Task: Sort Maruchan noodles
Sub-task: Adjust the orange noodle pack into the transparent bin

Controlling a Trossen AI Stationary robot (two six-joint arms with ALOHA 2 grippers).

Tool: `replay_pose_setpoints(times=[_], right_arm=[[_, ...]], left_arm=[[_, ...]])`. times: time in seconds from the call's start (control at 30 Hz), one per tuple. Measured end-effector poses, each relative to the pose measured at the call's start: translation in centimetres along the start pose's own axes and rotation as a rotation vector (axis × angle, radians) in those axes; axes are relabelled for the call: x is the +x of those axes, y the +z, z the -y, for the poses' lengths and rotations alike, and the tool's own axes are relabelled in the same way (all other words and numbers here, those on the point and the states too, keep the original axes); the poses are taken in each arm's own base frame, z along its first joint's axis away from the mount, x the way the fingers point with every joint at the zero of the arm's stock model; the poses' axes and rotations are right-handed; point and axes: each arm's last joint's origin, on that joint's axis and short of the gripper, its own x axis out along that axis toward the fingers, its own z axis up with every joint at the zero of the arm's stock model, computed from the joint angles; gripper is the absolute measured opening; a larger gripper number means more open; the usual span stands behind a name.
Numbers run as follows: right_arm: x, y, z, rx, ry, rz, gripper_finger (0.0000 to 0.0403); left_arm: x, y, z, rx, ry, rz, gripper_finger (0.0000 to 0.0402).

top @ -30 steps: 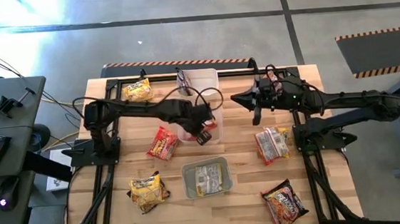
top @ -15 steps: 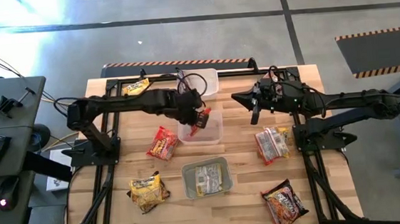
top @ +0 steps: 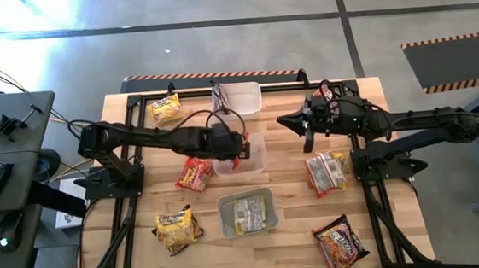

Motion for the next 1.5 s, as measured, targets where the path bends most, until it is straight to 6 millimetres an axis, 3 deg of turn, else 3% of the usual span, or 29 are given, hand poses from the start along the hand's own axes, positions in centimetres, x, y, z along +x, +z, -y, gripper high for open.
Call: replay_pose_setpoints(times=[0.53, 0.7, 0.97, 1.1, 1.33, 1.5], right_arm=[[-0.2, -0.6, 0.5, 0.042, -0.050, -0.066, 0.0000], [0.3, -2.5, 2.0, 0.119, -0.106, -0.265, 0.0000], [3.8, -7.2, 3.7, 0.192, -0.074, -0.561, 0.0002], [5.7, -9.1, 4.3, 0.257, -0.085, -0.699, 0.0039], [9.4, -10.4, 5.0, 0.308, -0.224, -0.816, 0.0161], [11.5, -11.0, 5.7, 0.306, -0.322, -0.831, 0.0183]], left_arm=[[-0.4, -2.0, -0.4, -0.140, 0.023, 0.006, 0.0000], [-1.9, -2.7, -0.6, -0.178, 0.026, 0.007, 0.0000], [-3.0, -4.2, -0.7, -0.199, 0.026, -0.009, 0.0000], [-3.3, -4.6, -0.7, -0.189, 0.026, -0.007, 0.0000], [-3.4, -4.6, -0.7, -0.160, 0.021, -0.001, 0.0000], [-4.0, -4.5, -0.7, -0.135, 0.001, 0.006, 0.0000]])
